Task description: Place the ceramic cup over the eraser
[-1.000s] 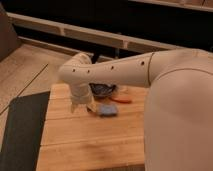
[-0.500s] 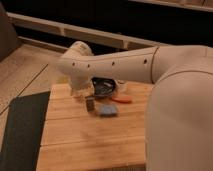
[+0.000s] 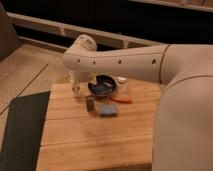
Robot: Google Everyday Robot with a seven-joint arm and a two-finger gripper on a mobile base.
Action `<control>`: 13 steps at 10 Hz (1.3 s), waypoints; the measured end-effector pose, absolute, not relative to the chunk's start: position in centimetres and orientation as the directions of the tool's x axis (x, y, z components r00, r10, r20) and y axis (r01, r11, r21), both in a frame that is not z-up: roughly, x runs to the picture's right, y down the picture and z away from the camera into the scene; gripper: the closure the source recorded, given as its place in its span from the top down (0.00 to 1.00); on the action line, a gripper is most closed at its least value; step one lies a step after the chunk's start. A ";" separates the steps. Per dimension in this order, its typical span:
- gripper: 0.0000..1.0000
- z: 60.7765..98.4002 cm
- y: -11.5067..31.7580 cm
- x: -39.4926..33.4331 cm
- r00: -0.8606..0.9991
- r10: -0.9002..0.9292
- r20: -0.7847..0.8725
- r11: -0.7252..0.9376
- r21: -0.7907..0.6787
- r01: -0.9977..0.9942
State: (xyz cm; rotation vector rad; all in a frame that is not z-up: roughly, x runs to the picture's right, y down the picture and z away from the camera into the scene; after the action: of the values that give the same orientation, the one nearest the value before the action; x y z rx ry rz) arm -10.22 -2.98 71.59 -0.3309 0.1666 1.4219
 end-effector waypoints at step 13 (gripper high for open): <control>0.65 81.0 -12.4 2.3 0.051 0.988 -0.146 0.052 0.003 -0.999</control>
State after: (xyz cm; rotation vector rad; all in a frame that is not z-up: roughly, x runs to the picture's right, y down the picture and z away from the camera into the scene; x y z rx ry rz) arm 2.32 -12.42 81.05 -0.1093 0.1193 1.5162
